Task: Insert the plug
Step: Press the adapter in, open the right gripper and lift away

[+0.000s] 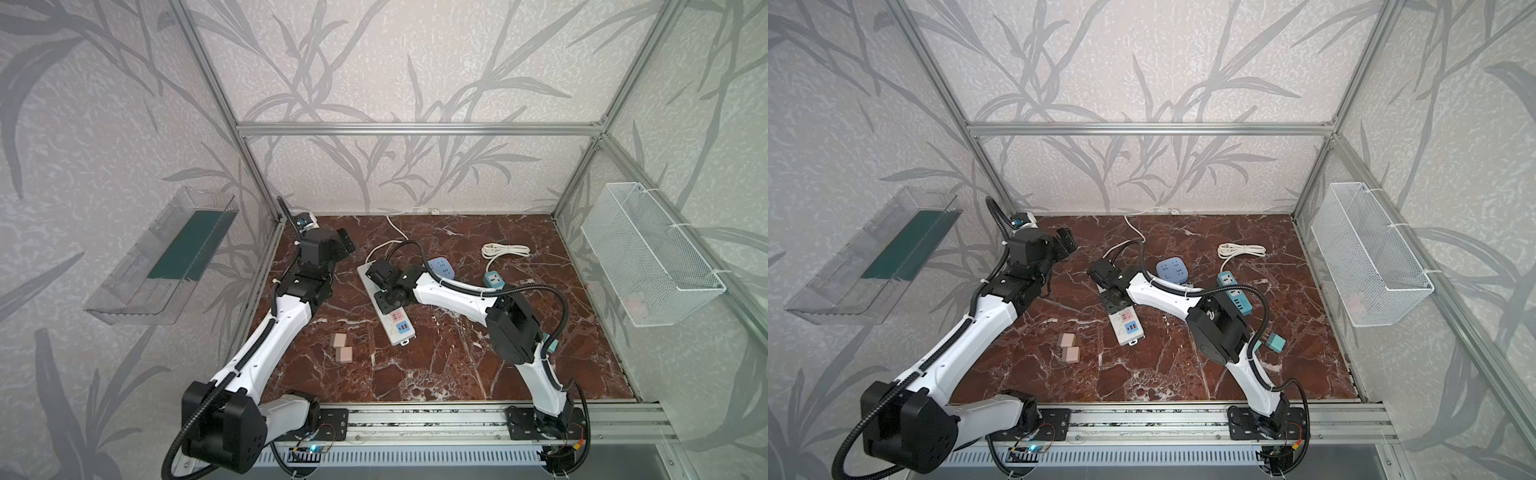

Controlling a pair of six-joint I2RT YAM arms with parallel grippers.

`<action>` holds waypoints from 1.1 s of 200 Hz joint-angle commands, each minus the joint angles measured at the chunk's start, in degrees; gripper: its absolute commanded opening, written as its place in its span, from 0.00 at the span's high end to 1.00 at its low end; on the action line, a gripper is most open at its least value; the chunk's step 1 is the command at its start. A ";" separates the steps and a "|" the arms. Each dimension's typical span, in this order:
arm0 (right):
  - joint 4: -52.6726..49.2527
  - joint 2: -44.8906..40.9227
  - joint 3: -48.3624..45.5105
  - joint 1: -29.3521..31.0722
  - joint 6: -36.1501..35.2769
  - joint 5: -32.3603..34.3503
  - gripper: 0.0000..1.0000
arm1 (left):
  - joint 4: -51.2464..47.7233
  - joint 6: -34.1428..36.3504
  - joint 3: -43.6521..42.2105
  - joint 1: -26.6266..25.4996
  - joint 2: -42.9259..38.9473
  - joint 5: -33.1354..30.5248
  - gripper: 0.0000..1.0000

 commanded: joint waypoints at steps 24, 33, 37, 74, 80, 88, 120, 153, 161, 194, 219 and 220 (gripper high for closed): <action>-1.32 -8.56 -1.10 -0.71 -3.10 -1.51 0.46 | 2.03 -0.11 -0.97 0.36 -1.47 0.17 0.06; -0.16 -10.08 -2.53 -0.76 -3.31 -0.72 0.46 | 2.04 -0.18 -0.97 0.45 -1.44 0.08 0.06; 0.72 -10.75 -3.30 -0.84 -3.48 -0.11 0.46 | 1.97 -0.22 -0.86 0.45 -1.37 0.14 0.06; 2.31 -11.58 -5.99 -2.21 -4.11 0.49 0.45 | 2.21 -0.28 -1.14 0.50 -1.01 0.42 0.07; 2.55 -11.21 -6.02 -2.46 -4.20 0.35 0.45 | 2.07 -0.40 -0.95 0.54 -1.00 0.46 0.07; 2.71 -10.49 -6.01 -2.70 -4.24 -0.11 0.45 | 2.05 -0.39 -0.95 0.53 -1.01 0.59 0.07; 1.21 -7.63 -6.21 -3.18 -2.64 -1.13 0.45 | 3.02 -0.43 -1.84 0.54 -1.02 -0.36 0.06; 2.75 -8.41 -10.36 -3.18 -1.30 -2.42 0.46 | 3.28 -0.85 -1.92 0.51 -0.48 0.39 0.07; 3.42 -9.44 -11.27 -3.22 -1.30 -2.09 0.46 | 3.80 -1.21 -1.95 0.53 -0.13 1.34 0.07; 4.20 -14.48 -12.28 -3.35 -2.30 -0.81 0.45 | 9.00 -1.50 -3.71 0.44 0.21 7.51 0.09; 5.83 -20.99 -15.72 -3.44 -2.78 3.42 0.42 | 11.05 -1.67 -4.55 0.29 -0.03 9.28 0.11; 5.92 -21.34 -16.08 -3.44 -2.79 3.75 0.42 | 11.08 -1.67 -4.58 0.28 -0.03 9.34 0.11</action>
